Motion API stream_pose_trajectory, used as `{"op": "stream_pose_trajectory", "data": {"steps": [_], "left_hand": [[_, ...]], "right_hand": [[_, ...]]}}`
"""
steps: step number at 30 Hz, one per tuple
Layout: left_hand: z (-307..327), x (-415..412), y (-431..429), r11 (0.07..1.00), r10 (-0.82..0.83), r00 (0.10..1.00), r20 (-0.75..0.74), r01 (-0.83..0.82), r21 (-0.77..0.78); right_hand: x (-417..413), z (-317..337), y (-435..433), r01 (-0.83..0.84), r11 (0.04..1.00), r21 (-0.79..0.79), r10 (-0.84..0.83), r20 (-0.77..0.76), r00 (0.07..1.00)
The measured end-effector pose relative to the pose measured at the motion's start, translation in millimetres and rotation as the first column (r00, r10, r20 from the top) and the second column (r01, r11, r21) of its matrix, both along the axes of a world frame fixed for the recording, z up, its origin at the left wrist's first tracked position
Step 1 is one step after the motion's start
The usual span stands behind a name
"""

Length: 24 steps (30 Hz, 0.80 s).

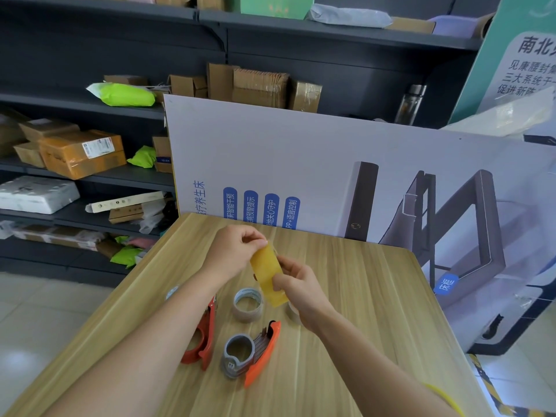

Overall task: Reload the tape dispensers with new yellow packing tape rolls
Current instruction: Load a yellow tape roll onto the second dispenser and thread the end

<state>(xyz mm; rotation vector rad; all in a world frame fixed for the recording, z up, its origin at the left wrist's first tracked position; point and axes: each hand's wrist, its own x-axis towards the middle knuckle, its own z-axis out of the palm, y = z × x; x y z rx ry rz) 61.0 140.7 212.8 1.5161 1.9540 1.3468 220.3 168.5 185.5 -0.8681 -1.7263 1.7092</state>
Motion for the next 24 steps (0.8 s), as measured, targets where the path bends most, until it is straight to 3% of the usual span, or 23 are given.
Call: {"op": "stream_pose_trajectory", "data": {"steps": [5,13,17,24], "left_hand": [[-6,6,2,0.999,-0.03,0.963,-0.267,0.018,-0.048],[-18,11,-4,0.992,-0.002,0.998,0.064,0.01,-0.126],[-15,3,-17,0.965,-0.154,0.94,0.304,0.209,-0.157],[-12,4,-39,0.931,-0.309,0.947,0.09,0.32,-0.175]], "right_hand": [[3,-4,1,-0.002,1.0,-0.013,0.003,0.023,1.0],[13,-3,10,0.046,0.998,-0.042,-0.04,0.148,0.988],[14,-5,11,0.042,0.998,-0.044,-0.035,0.16,0.987],[26,-13,13,0.009,0.993,-0.115,0.011,0.166,0.986]]}}
